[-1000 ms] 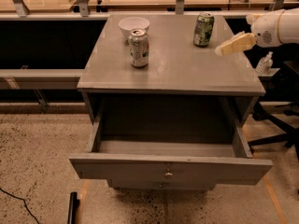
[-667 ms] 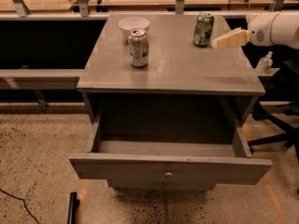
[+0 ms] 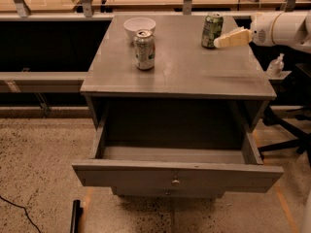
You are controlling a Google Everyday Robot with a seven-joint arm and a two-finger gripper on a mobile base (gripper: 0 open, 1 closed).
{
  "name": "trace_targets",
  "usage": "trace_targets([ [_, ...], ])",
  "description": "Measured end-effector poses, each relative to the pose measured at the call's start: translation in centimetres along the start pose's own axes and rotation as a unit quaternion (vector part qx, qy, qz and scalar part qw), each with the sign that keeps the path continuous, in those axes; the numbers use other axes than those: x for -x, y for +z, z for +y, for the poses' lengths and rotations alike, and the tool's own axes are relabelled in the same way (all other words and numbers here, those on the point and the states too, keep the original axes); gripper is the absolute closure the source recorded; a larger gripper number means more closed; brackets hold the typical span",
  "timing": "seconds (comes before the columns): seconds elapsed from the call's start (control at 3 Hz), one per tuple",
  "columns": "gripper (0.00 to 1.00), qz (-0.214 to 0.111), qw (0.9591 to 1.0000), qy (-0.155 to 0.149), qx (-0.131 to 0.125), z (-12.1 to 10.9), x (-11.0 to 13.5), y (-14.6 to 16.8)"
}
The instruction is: Place green can into top drawer
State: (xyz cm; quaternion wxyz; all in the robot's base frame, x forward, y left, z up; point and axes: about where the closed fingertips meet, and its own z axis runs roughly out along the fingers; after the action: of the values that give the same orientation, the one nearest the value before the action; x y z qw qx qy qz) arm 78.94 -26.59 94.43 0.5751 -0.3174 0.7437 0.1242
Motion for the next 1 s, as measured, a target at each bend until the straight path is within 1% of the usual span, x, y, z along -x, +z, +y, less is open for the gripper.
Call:
trace_targets([
  [0.33, 0.0, -0.009, 0.9996, 0.018, -0.02, -1.4, -0.5, 3.6],
  [0.67, 0.0, -0.03, 0.9959, 0.064, -0.056, -4.3, -1.5, 8.1],
  [1.0, 0.0, -0.042, 0.9927, 0.084, -0.076, -6.1, -1.8, 10.0],
])
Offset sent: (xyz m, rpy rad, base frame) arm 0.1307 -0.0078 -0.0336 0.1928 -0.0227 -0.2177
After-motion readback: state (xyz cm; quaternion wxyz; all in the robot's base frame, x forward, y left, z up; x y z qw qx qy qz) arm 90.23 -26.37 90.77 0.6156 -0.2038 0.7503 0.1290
